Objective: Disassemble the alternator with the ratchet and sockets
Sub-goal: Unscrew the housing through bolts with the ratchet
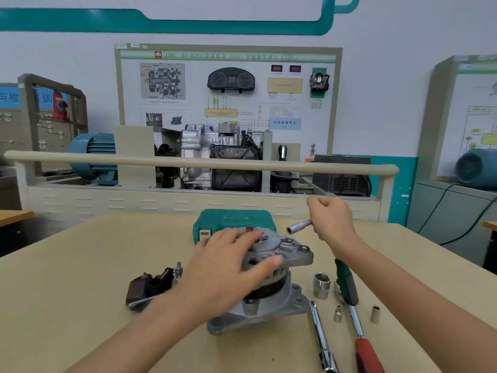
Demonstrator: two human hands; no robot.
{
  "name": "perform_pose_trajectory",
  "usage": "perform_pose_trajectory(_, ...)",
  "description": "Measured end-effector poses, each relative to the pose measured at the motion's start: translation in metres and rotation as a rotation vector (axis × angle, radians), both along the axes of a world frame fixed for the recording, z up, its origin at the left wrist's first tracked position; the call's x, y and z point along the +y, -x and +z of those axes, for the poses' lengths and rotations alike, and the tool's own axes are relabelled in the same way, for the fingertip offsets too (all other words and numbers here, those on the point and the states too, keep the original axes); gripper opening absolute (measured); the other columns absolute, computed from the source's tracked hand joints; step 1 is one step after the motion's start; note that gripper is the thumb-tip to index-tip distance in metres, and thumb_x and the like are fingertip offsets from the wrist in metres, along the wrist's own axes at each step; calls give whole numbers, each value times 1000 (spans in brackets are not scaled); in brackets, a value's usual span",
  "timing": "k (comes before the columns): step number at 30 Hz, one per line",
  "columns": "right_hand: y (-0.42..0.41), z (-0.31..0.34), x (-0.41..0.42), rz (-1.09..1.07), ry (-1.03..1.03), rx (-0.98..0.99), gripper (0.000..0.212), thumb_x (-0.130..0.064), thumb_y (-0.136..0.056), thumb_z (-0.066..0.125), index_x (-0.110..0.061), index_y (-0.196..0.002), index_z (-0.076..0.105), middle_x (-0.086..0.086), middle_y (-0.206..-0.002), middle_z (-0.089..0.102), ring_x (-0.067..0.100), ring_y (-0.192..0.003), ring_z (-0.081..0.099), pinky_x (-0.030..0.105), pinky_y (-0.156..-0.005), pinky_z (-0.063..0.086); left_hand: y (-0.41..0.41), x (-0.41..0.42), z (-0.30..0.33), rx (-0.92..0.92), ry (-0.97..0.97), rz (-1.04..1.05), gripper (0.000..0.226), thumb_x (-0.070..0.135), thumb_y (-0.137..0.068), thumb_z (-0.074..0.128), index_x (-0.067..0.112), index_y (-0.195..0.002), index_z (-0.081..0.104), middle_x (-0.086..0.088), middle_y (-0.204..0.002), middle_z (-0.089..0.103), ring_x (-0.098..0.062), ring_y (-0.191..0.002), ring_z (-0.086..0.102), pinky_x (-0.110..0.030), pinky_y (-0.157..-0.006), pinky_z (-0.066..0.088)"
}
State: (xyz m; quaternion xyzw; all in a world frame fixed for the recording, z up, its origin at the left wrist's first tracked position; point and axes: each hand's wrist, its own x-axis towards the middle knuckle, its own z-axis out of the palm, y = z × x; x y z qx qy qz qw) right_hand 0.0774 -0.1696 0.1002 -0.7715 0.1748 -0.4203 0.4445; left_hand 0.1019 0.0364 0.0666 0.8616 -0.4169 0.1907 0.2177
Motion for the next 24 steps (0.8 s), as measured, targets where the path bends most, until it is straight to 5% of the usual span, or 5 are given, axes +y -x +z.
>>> perform_pose_trajectory(4,-1,2,0,-3,42,-26,41,-15,-90,47,-13,-51,36,4,-50,30,17,-49,28,24,-49,25,-8,-5,-6,-227,-60,56,85,82,-70,4,45,-139,37,20,-132,50,-1,-121,42,-23,-100,35)
perform_pose_trajectory(9,-1,2,6,-10,203,-29,34,-12,-87,48,-10,-54,41,4,-50,28,14,-48,26,20,-44,25,-37,23,0,-78,-111,-188,66,86,-73,11,58,-129,32,23,-139,42,8,-125,29,-15,-103,23)
perform_pose_trajectory(13,1,-1,12,13,295,-56,37,-10,-84,48,-13,-50,35,0,-48,25,11,-47,23,24,-46,22,-53,45,2,55,-107,-166,35,72,-86,30,68,-120,30,35,-139,19,8,-133,8,-27,-112,8)
perform_pose_trajectory(19,3,5,30,80,509,-70,39,-14,-85,49,-13,-50,31,4,-49,30,10,-47,27,27,-50,29,-28,28,3,290,166,-331,31,57,-91,36,54,-116,53,50,-118,44,25,-116,35,3,-92,26)
perform_pose_trajectory(24,4,15,57,125,659,-85,43,-20,-89,47,-16,-50,30,5,-48,39,20,-55,52,39,-56,49,-27,17,9,562,305,-304,32,28,-101,37,33,-116,65,26,-112,64,13,-107,54,-11,-96,39)
